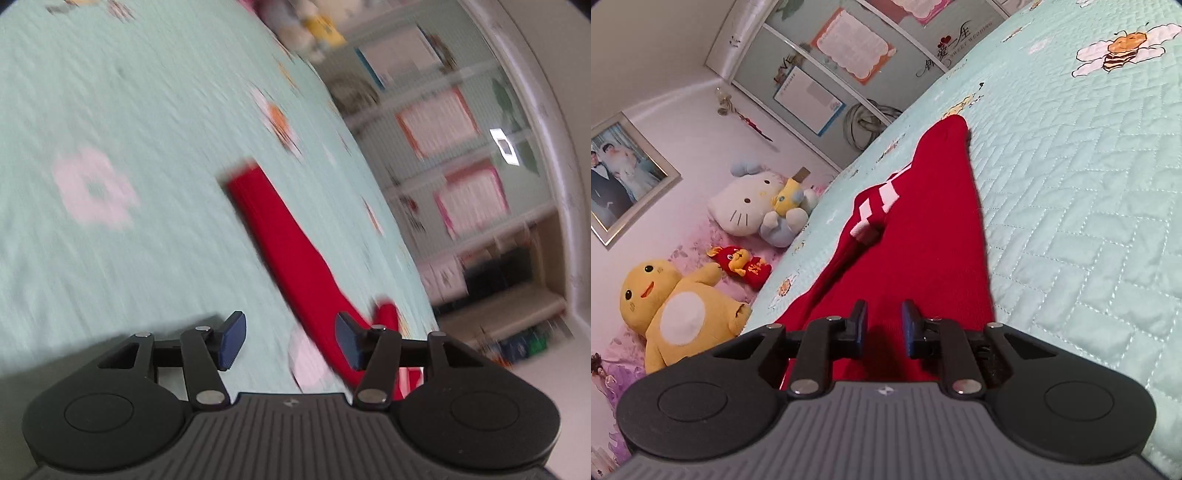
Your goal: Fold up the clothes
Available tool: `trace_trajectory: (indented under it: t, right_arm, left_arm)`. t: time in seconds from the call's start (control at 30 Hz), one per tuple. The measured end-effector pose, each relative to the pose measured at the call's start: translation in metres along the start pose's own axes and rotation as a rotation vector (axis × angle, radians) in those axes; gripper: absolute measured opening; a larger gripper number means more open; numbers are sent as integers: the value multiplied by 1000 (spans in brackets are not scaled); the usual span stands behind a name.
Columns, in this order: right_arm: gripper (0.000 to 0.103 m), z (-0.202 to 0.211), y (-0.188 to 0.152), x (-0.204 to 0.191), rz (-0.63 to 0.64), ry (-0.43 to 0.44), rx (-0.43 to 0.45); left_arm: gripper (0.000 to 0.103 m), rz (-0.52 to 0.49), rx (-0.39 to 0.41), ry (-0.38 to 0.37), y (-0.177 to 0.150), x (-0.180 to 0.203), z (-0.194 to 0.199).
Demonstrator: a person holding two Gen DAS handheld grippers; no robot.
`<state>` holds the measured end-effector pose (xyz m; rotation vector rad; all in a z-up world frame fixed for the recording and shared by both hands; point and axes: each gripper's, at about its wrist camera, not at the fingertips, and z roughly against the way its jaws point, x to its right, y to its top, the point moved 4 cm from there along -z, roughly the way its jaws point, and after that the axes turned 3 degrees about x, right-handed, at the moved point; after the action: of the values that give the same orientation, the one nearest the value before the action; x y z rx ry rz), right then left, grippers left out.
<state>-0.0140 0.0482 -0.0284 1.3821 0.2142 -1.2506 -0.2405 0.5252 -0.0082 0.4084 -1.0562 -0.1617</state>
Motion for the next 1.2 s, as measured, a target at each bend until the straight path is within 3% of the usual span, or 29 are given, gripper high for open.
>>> trace_trajectory:
  t: [0.1,0.47,0.57,0.6,0.67,0.73,0.83,0.93,1.03,1.07,1.1,1.2]
  right_arm:
    - [21,1,1,3,-21,16,3]
    - [21,0,-1,6,-60,44,8]
    - [21,1,-1,7,-66,50,8]
    - [21,1,-1,8,-67,51,8]
    - [21,1,-2,8,-71,53,9]
    - [21,2,-2,9,-74,55,9]
    - [21,3,-2,9,-79,58,9]
    - [21,3,-2,9,-81,58,7]
    - [30,5,0,8,-91,74,7]
    - [38,7,1,8,-99,84,11]
    - [44,13,0,7,-110,79,20]
    - [47,33,-4,6,-157,61,44]
  left_arm:
    - [58,53,48,33,23,-12,-12]
    - [56,49,34,58,53,5,-72]
    - [33,-36,20,127,57,17,-86]
    - [13,-51,13,151,59,19,-89]
    - [14,-57,-3,163,61,24,-91]
    - [13,-112,3,114,62,44,-82]
    - [13,-277,17,-25,52,100,-54]
    - [13,-464,-10,-261,24,171,-13]
    - [13,-791,-68,-514,-40,244,39]
    - [13,-914,-105,-583,-69,260,56]
    - [13,-1025,-153,-632,-99,269,69]
    - [14,-1309,-335,-700,-186,267,92]
